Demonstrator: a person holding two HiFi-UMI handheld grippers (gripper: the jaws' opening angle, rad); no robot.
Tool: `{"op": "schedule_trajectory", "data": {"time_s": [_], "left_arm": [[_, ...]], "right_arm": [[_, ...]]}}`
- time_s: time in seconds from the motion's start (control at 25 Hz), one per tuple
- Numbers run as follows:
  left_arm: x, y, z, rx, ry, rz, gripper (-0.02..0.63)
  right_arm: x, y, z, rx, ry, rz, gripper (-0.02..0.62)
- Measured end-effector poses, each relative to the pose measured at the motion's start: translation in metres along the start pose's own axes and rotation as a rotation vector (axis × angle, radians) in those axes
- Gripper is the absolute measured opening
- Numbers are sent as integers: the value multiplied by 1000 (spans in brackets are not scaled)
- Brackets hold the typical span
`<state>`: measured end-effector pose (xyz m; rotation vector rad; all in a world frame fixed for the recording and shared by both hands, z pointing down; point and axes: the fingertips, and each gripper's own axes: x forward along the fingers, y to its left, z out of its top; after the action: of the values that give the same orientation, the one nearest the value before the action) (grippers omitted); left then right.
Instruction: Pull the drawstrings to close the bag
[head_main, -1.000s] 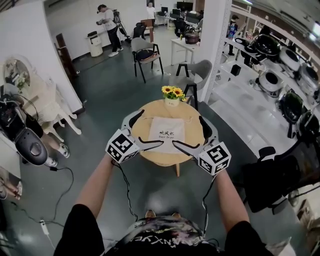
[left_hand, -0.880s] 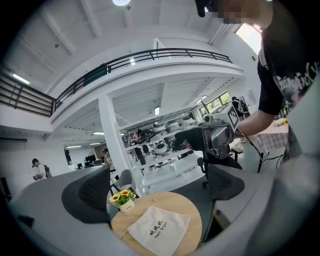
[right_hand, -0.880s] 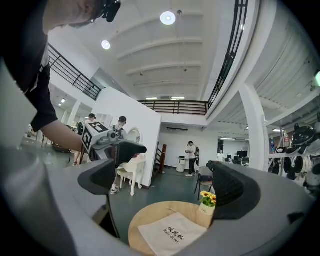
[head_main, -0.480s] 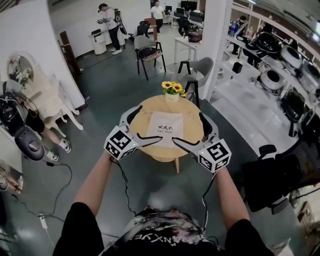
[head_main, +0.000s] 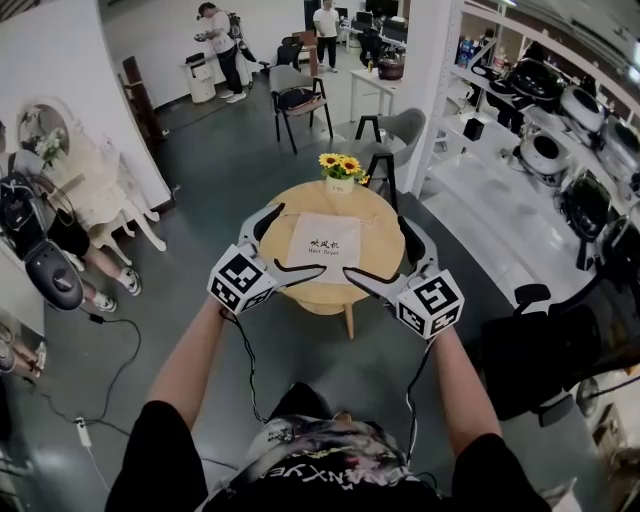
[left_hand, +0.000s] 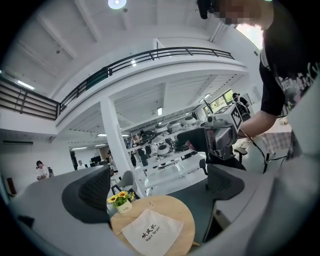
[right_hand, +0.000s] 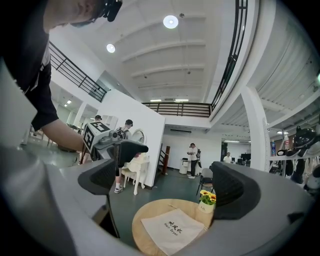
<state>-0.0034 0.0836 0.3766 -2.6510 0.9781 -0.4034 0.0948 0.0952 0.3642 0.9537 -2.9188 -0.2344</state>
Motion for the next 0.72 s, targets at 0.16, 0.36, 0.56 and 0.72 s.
{"op": "schedule_trajectory", "data": {"time_s": [0.16, 0.36, 0.56, 0.72], "left_arm": [[4, -3, -2, 2, 1, 0, 587], [13, 1, -7, 6, 1, 3, 587], [23, 13, -17, 3, -1, 1, 587], [38, 33, -29, -10, -3, -1, 588]], "right_arm": [[0, -1, -3, -1, -3, 3, 586], [3, -7, -9, -6, -4, 6, 586], [16, -18, -20, -2, 4, 2, 586], [33, -34, -30, 1, 15, -2, 586]]}}
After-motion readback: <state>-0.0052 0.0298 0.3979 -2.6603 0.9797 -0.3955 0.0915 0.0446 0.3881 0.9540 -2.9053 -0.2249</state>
